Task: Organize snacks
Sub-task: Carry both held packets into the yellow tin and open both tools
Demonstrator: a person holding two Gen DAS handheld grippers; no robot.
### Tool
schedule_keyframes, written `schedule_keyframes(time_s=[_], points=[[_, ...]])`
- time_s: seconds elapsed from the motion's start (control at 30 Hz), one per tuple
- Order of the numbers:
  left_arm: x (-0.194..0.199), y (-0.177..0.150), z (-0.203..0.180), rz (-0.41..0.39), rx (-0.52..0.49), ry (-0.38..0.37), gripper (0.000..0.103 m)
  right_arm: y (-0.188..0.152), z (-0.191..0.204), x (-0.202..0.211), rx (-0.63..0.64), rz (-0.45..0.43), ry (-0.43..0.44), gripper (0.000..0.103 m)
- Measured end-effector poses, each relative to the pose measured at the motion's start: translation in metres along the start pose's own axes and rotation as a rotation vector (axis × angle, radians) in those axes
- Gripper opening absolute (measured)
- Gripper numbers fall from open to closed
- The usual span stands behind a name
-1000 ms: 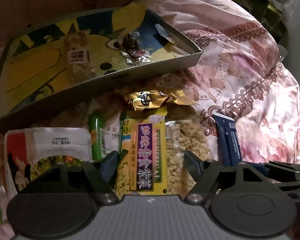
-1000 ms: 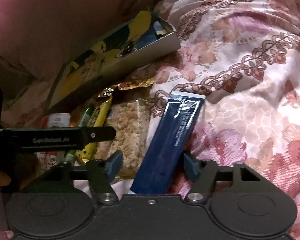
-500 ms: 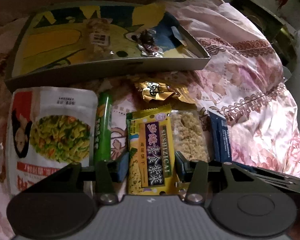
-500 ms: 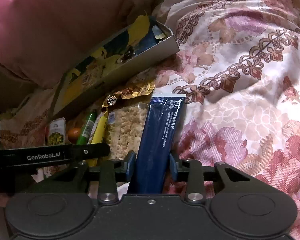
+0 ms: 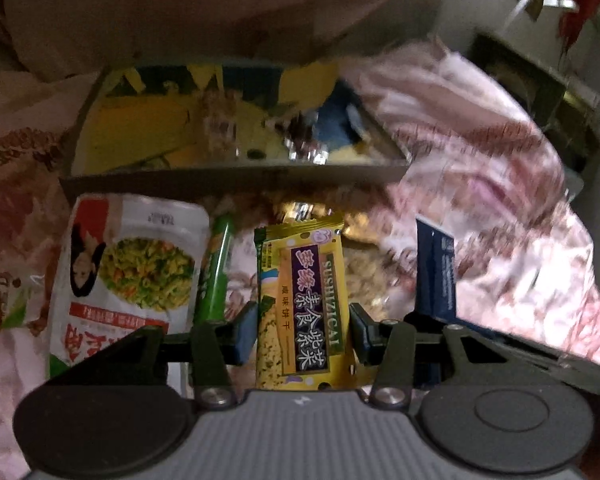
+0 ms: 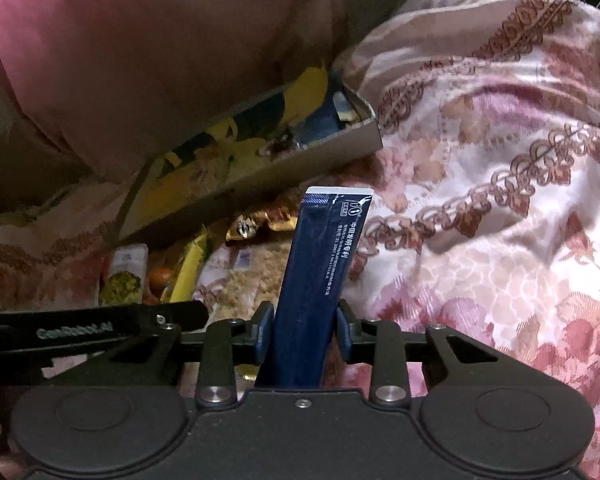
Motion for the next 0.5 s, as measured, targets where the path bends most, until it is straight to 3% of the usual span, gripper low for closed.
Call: schedule_keyframes(time_s=[0.27,0.5], points=[[0.01,0.022,-0.007,-0.095,0.021,-0.03,0.051,0.019,-0.002,0.003,-0.017,-0.107,-0.014,0.034],[-0.003,0.063,-0.004,-0.222,0.05,0.015,0.051,0.057,-0.013,-0.01,-0.088,-0.204,0.037,0.035]])
Point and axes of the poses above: each gripper's, at about its wrist camera, not at the fingertips, and x roughly against the way its jaws point, z to its left, y to its top, the point moved 1 cm from there along -x, roughly the way its jaws point, and after that the axes turned 5 degrees about x, right-handed, at the moved point
